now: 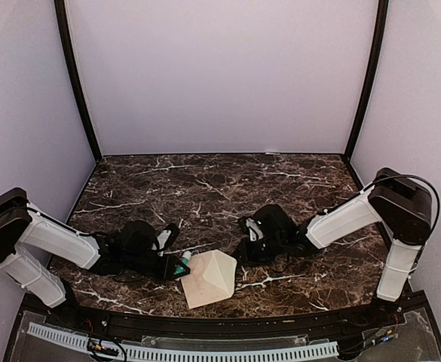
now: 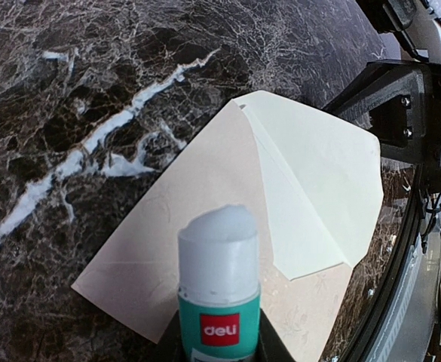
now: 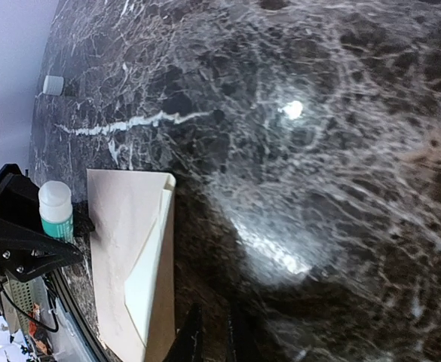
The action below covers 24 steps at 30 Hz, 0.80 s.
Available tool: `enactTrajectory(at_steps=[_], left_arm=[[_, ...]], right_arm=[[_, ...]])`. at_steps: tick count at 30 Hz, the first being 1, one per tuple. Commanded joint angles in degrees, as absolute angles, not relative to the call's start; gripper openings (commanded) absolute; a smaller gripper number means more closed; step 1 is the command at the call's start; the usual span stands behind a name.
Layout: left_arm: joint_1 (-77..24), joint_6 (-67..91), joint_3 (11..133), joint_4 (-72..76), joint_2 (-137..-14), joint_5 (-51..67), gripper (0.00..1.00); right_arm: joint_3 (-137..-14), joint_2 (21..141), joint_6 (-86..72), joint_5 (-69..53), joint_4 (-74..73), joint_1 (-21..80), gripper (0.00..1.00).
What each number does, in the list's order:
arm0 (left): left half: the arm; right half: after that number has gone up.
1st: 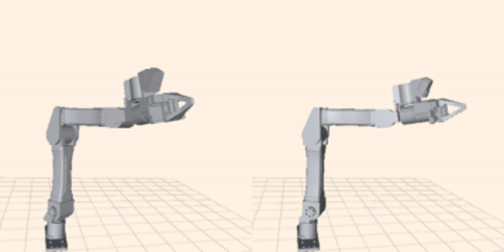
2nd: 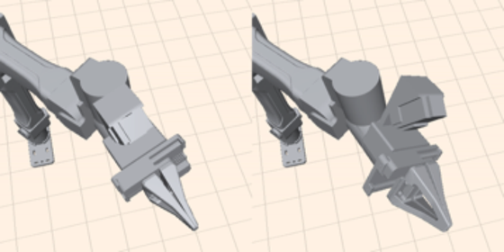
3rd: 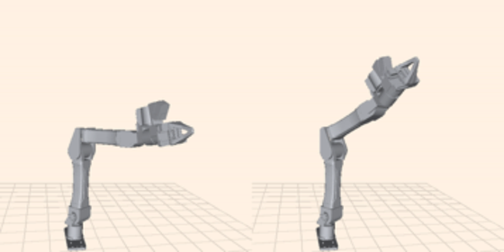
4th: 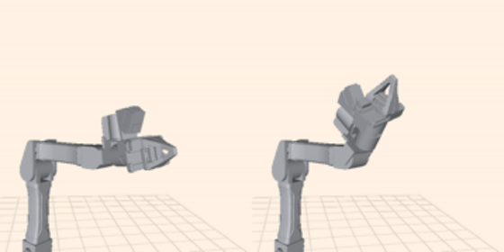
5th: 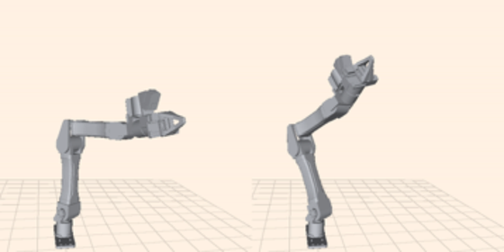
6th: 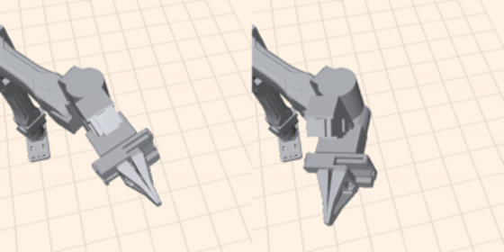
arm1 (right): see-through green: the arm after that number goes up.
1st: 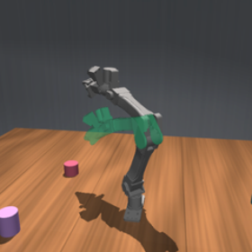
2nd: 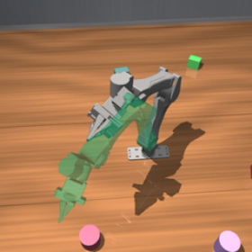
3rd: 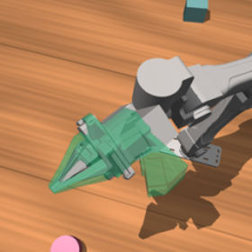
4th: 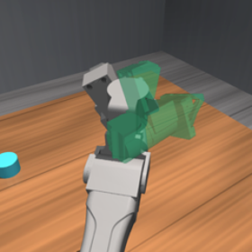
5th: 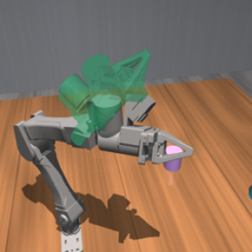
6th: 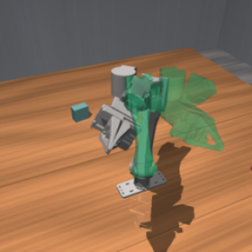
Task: Place the letter into the envelope and seal it
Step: Seal the envelope flap on the envelope.
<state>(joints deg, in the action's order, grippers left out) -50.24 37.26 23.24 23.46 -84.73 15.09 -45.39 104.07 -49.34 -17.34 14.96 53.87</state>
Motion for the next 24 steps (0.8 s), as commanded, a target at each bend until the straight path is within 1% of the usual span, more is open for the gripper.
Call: enactTrajectory(at_steps=[1, 6, 16, 24], left_arm=[[-50.06, 36.44, 23.33, 19.17, -85.11, 14.24, 0.0], [-50.06, 36.47, 23.29, 19.03, -84.8, 14.16, 0.0], [-50.07, 36.38, 23.36, 18.81, -84.6, 14.15, 0.0], [-50.09, 36.31, 23.37, 18.64, -84.32, 14.04, 0.0]], right_arm=[[-49.3, 107.44, -47.77, -21.3, 17.23, 55.46, 0.09], [-52.09, 110.17, -48.12, -23.43, 19.28, 56.89, 0.08], [-54.54, 111.79, -48.15, -23.61, 19.51, 58.93, 0.06], [-56.75, 113.75, -47.35, -20.49, 15.93, 59.23, 0.05]])
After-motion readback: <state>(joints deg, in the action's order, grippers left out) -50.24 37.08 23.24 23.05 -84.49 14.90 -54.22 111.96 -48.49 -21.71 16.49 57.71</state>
